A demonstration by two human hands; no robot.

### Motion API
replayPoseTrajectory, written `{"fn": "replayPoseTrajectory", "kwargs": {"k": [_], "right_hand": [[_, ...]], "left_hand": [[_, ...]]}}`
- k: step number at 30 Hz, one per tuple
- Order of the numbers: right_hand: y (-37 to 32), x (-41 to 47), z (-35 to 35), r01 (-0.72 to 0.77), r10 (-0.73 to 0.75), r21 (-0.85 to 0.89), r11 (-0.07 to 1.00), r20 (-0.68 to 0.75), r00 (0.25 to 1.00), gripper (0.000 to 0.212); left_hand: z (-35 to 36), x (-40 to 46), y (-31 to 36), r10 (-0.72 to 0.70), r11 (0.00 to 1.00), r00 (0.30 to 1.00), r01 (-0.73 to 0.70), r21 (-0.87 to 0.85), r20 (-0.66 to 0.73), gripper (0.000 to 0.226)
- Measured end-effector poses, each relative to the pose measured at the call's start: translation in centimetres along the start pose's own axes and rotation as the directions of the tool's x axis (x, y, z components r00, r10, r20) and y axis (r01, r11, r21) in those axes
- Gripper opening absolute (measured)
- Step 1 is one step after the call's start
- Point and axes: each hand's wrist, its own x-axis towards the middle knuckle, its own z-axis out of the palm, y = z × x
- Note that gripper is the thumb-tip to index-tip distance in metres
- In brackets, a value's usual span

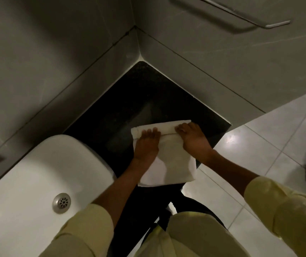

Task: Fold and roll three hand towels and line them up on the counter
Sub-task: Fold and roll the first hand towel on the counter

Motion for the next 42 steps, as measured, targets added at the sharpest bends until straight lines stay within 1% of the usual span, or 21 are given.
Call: {"fn": "replayPoseTrajectory", "kwargs": {"k": [2, 4, 5, 7, 9, 10, 13, 17, 19, 20, 22, 25, 27, 29, 30, 32, 34, 36, 38, 39, 42], "right_hand": [[-0.2, 1.7, -2.0, -0.042, 0.039, 0.04, 0.998, 0.068, 0.997, 0.052], [0.3, 4.4, -3.8, -0.075, 0.064, 0.107, 0.991, 0.106, 0.992, 0.055], [0.6, 5.7, -4.5, -0.08, 0.059, 0.133, 0.988, 0.158, 0.986, 0.065], [0.6, 7.6, -5.5, -0.019, 0.003, 0.047, 0.999, 0.327, 0.945, 0.075], [0.3, 8.4, -6.0, 0.062, -0.031, -0.055, 0.997, 0.451, 0.892, 0.068], [0.2, 8.5, -6.0, 0.089, -0.045, -0.072, 0.993, 0.47, 0.882, 0.065], [0.0, 7.6, -6.1, 0.106, -0.083, -0.031, 0.994, 0.428, 0.9, 0.065], [-1.1, 3.6, -5.0, -0.039, 0.0, 0.138, 0.99, 0.27, 0.963, 0.058], [-2.2, 0.5, -2.7, -0.057, 0.048, 0.065, 0.996, 0.127, 0.991, 0.061], [-2.6, -1.1, -1.4, -0.053, 0.054, -0.006, 0.999, 0.081, 0.995, 0.065], [-3.1, -4.2, 1.1, -0.044, 0.047, -0.065, 0.997, 0.037, 0.998, 0.073], [-3.5, -7.2, 3.2, -0.051, 0.052, -0.062, 0.997, 0.025, 0.998, 0.088], [-3.7, -7.4, 2.5, -0.035, 0.034, -0.052, 0.998, -0.012, 0.999, 0.073], [-3.5, -5.7, 0.2, -0.073, 0.073, 0.01, 0.997, -0.013, 0.997, 0.049], [-3.3, -4.4, -1.0, -0.104, 0.103, 0.051, 0.993, 0.014, 0.995, 0.047], [-2.4, -1.6, -2.8, -0.137, 0.129, 0.071, 0.988, 0.105, 0.986, 0.06], [-2.0, 0.4, -4.3, -0.092, 0.085, 0.01, 0.996, 0.295, 0.952, 0.069], [-2.1, 1.0, -5.0, -0.049, 0.044, 0.0, 0.999, 0.443, 0.895, 0.066], [-2.3, 0.2, -5.0, -0.043, 0.022, 0.035, 0.998, 0.462, 0.887, 0.066], [-2.4, -0.3, -4.8, -0.059, 0.022, 0.071, 0.996, 0.434, 0.901, 0.067], [-3.0, -3.0, -3.1, -0.139, 0.075, 0.167, 0.976, 0.342, 0.937, 0.068]], "left_hand": [[-1.6, 1.3, -0.3, -0.047, 0.997, 0.998, 0.045, -0.069, -0.038, 0.041], [-3.6, 3.6, -0.8, -0.115, 0.989, 0.993, 0.111, -0.099, -0.036, 0.033], [-4.3, 4.8, -1.1, -0.119, 0.989, 0.992, 0.122, -0.083, 0.035, 0.036], [-5.5, 6.4, -1.5, -0.105, 0.989, 0.966, 0.127, -0.079, 0.238, 0.05], [-6.1, 6.9, -1.8, -0.083, 0.968, 0.931, 0.16, -0.192, 0.357, 0.047], [-6.0, 6.9, -2.1, -0.076, 0.958, 0.93, 0.168, -0.233, 0.36, 0.045], [-5.6, 5.7, -2.4, -0.054, 0.965, 0.952, 0.127, -0.23, 0.302, 0.042], [-3.9, 2.1, -1.6, -0.012, 0.972, 0.996, 0.031, -0.231, 0.084, 0.039], [-2.0, -0.7, -0.7, 0.021, 0.988, 0.996, -0.034, -0.148, -0.089, 0.042], [-0.8, -2.1, -0.3, 0.079, 0.995, 0.99, -0.086, -0.052, -0.117, 0.043], [1.3, -4.8, 0.3, 0.161, 0.979, 0.983, -0.148, 0.14, -0.085, 0.049], [2.8, -7.9, 1.0, 0.194, 0.968, 0.981, -0.19, 0.162, -0.004, 0.046], [1.9, -8.5, 1.4, 0.172, 0.98, 0.985, -0.172, 0.105, 0.004, 0.043], [-1.1, -7.3, 1.7, 0.028, 0.998, 0.999, -0.029, -0.053, -0.015, 0.044], [-2.4, -6.1, 1.8, -0.012, 0.994, 0.999, 0.015, -0.107, 0.034, 0.042], [-4.5, -3.3, 1.5, -0.077, 0.983, 0.988, 0.098, -0.157, 0.138, 0.048], [-5.8, -0.6, 0.9, -0.048, 0.982, 0.951, 0.1, -0.158, 0.305, 0.075], [-6.8, 0.7, 0.6, 0.022, 0.988, 0.858, 0.061, -0.144, 0.513, 0.081], [-6.6, 0.6, 0.5, 0.053, 0.99, 0.783, 0.038, -0.133, 0.62, 0.074], [-6.3, 0.2, 0.5, 0.069, 0.988, 0.791, 0.029, -0.149, 0.608, 0.073], [-4.0, -2.3, 0.5, 0.124, 0.982, 0.876, -0.042, -0.183, 0.465, 0.074]]}}
